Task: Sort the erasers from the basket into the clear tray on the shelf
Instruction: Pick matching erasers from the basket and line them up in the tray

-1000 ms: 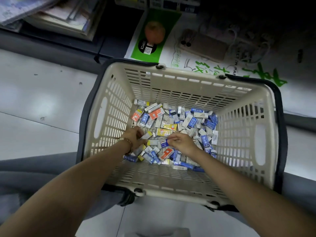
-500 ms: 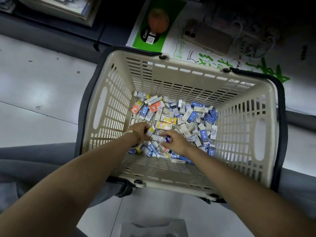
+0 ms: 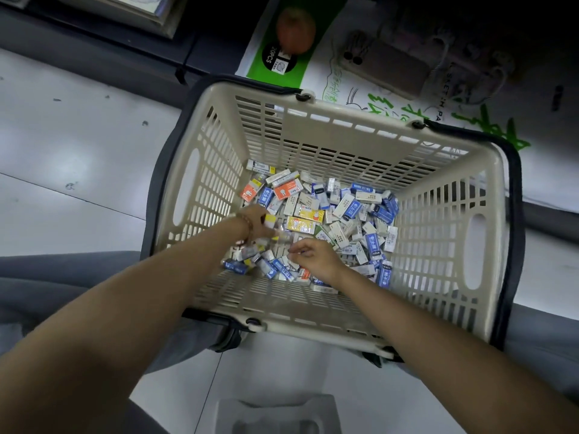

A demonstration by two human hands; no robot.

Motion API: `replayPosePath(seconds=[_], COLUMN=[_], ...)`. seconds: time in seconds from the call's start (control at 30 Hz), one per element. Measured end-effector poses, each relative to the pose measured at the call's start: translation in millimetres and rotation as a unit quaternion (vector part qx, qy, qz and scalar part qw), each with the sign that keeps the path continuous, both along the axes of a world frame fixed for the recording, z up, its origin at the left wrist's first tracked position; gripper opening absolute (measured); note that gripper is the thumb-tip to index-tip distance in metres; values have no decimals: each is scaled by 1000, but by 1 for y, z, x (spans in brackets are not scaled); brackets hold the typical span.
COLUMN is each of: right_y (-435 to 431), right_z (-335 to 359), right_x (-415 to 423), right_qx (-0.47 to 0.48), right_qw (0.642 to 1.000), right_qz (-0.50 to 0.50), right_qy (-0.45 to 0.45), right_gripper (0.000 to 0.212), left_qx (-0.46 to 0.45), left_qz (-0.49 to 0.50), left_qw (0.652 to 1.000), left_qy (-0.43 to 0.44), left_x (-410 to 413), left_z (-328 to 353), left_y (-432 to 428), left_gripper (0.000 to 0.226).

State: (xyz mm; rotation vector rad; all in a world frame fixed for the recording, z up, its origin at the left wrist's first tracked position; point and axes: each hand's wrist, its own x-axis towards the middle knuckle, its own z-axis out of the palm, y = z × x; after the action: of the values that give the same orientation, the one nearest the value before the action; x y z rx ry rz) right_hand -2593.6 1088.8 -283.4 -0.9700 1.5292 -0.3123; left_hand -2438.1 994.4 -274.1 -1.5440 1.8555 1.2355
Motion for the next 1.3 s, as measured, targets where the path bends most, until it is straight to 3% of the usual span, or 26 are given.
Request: replayPosePath(seconds=[0.13,0.27,0.37,0.47,0.63,0.73,0.87,0.97,1.07,1.2,1.3], right_y=[-10,-23,-28,-25,-16,-13,-28,-40,-50,-62,-62], right_z=[2,-5,-16,-23,-22,-22,1,38,87,179,248], right_x=[6,26,41,52,63,63,52,18,-29,-73,-85], right_qx=[26,32,20,-32,-60,-60,-2,27,41,-18,-96], right_qw=[998,986,961,933,961,969,995,999,994,987,977], right_qz=[63,162,272,340,249,209,95,5,-67,-112,-136], right_qy=[-15,-1,55,111,101,117,20,-28,-77,-112,-130], right_gripper=[37,54,62,57,17,14,29,33,31,24,30], left_qx=[-10,-25,-8,51,77,96,128,159,166,163,156], left_qz=[-27,14,86,168,213,239,302,367,376,353,381], left_qw=[1000,998,991,969,951,938,903,854,840,836,808], left_qy=[-5,50,104,171,212,232,278,332,355,388,421], left_x=[3,18,41,50,48,47,44,37,27,14,5], left_z=[48,95,112,116,119,122,128,137,161,211,245], left_y=[-35,-67,-78,-74,-71,-70,-71,-70,-71,-66,-54], left_gripper=[41,36,37,18,25,23,12,15,20,28,35])
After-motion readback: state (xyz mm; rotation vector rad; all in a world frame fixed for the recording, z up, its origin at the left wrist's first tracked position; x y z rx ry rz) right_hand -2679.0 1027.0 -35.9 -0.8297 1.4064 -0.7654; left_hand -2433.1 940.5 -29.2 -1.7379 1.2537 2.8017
